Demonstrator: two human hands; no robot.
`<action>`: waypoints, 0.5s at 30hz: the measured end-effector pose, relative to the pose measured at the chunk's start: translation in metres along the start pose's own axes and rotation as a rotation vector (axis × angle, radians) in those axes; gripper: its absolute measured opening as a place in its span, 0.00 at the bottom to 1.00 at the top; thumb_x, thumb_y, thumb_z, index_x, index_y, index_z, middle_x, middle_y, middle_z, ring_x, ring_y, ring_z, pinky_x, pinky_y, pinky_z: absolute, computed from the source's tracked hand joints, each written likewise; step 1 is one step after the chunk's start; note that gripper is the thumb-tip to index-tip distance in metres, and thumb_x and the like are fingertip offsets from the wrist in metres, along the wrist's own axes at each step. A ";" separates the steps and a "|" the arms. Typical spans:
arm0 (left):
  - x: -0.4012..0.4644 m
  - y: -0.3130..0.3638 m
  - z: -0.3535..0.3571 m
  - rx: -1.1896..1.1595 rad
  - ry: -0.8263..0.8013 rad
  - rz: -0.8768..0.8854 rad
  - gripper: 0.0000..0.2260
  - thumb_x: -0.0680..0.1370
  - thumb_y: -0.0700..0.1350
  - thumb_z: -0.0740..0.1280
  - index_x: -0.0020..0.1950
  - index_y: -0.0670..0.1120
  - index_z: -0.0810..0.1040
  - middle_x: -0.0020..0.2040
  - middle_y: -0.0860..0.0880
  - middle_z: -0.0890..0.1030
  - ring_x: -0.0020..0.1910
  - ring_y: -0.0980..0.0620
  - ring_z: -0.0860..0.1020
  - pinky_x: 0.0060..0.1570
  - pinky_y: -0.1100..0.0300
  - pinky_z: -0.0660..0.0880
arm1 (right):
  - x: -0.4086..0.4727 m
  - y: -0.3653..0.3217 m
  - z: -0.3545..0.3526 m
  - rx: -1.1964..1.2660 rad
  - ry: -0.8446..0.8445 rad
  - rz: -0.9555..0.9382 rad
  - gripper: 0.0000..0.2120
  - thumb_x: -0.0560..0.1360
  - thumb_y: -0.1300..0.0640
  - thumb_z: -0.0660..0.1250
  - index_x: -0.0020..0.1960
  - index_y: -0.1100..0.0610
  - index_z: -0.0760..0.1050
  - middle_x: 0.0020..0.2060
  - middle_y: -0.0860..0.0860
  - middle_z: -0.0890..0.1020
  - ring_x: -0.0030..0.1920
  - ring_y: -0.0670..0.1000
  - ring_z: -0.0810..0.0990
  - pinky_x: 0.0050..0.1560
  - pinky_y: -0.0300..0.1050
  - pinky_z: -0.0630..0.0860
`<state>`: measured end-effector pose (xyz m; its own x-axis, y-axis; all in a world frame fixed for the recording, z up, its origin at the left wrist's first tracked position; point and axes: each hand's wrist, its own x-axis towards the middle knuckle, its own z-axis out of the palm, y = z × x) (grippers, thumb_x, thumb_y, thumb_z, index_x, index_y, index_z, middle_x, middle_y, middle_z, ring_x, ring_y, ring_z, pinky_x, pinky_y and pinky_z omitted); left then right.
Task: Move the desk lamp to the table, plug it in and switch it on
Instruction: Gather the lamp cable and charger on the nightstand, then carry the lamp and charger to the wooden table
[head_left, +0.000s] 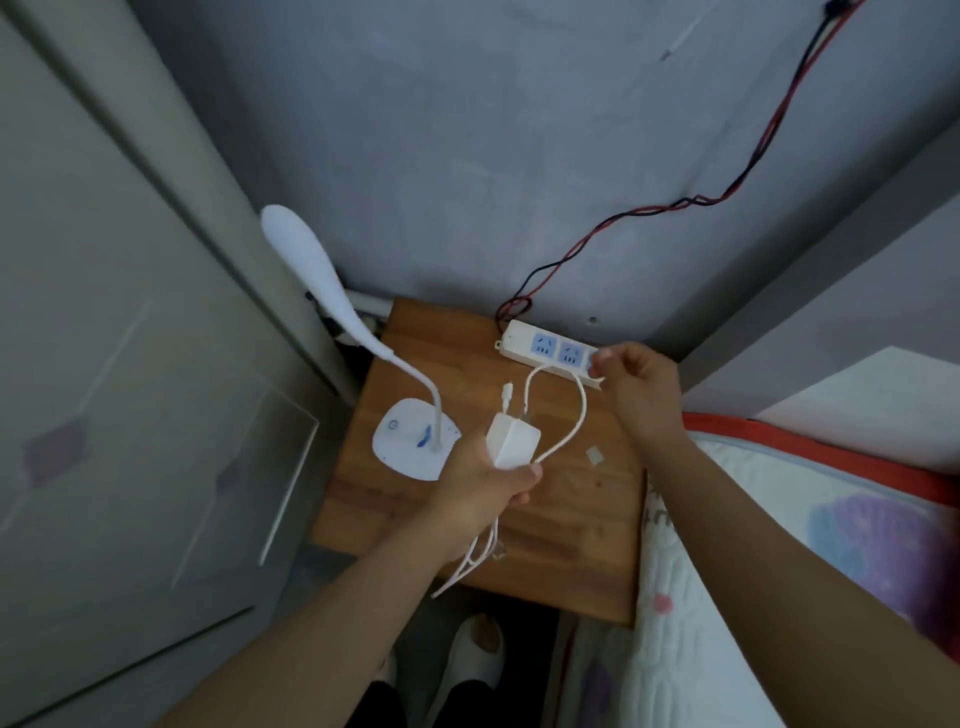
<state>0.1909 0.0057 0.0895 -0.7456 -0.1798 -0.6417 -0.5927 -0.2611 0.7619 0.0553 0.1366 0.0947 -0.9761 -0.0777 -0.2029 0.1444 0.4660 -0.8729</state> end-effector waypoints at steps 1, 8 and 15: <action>-0.009 -0.002 -0.011 0.024 -0.007 0.006 0.19 0.71 0.39 0.72 0.60 0.47 0.73 0.51 0.46 0.78 0.43 0.53 0.79 0.39 0.62 0.81 | -0.004 -0.012 0.011 -0.026 -0.035 -0.035 0.09 0.77 0.59 0.64 0.43 0.64 0.79 0.44 0.59 0.84 0.45 0.52 0.81 0.47 0.47 0.77; -0.045 -0.017 -0.076 0.117 0.020 0.058 0.16 0.71 0.36 0.71 0.56 0.47 0.74 0.45 0.50 0.78 0.41 0.54 0.78 0.36 0.59 0.80 | -0.038 -0.054 0.091 -0.122 -0.633 -0.089 0.22 0.71 0.76 0.60 0.60 0.61 0.76 0.56 0.56 0.80 0.56 0.50 0.77 0.55 0.41 0.76; -0.063 -0.021 -0.128 0.202 0.036 0.075 0.17 0.70 0.35 0.71 0.54 0.50 0.75 0.47 0.48 0.79 0.44 0.48 0.80 0.44 0.49 0.82 | -0.055 -0.057 0.126 -0.353 -0.539 -0.151 0.06 0.76 0.61 0.65 0.45 0.63 0.78 0.37 0.55 0.77 0.40 0.51 0.74 0.43 0.45 0.70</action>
<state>0.2893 -0.0991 0.1024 -0.7805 -0.2267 -0.5827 -0.5878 -0.0514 0.8074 0.1210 0.0036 0.0994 -0.7504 -0.5524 -0.3629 -0.1393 0.6689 -0.7302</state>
